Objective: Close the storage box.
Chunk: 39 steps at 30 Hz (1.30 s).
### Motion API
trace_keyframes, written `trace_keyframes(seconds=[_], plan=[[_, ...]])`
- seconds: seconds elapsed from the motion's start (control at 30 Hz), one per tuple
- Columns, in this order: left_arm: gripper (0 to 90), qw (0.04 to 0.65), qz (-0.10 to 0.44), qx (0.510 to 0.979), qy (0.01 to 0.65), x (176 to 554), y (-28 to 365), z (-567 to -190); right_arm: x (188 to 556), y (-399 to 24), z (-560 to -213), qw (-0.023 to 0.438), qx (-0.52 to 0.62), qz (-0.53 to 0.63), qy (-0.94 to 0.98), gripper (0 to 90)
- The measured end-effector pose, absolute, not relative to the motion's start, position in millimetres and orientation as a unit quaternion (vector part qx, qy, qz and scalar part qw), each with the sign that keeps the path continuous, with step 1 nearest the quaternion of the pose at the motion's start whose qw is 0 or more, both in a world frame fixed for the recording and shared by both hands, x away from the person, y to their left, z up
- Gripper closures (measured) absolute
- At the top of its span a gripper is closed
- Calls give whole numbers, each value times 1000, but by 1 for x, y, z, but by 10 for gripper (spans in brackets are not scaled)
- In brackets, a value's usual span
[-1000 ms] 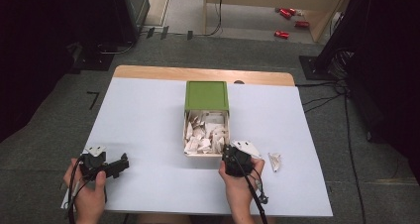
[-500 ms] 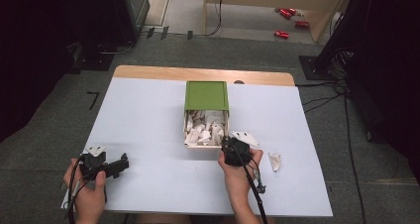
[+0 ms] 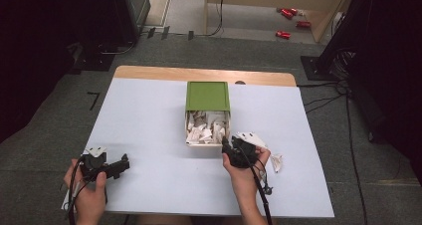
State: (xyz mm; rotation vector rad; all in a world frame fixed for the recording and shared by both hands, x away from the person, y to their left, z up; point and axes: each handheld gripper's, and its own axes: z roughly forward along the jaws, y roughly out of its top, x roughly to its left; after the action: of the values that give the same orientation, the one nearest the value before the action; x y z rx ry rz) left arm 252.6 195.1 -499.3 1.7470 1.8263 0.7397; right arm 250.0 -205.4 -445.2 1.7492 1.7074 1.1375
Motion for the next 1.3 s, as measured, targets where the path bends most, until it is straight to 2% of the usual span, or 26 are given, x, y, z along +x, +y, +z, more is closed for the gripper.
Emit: trace_keyframes(seconds=[0.17,0.33,0.8,1.3], plan=[[0,251,272,643,671,253,195,-499,231,-209,-443,221,624,405,631,573],[0,251,272,642,671,253,195,-499,229,-200,-454,215,621,393,643,510],[0,251,272,642,671,253,195,-499,241,-190,-463,233,602,381,662,488],[0,251,272,642,671,253,195,-499,247,-186,-464,227,593,376,674,472]])
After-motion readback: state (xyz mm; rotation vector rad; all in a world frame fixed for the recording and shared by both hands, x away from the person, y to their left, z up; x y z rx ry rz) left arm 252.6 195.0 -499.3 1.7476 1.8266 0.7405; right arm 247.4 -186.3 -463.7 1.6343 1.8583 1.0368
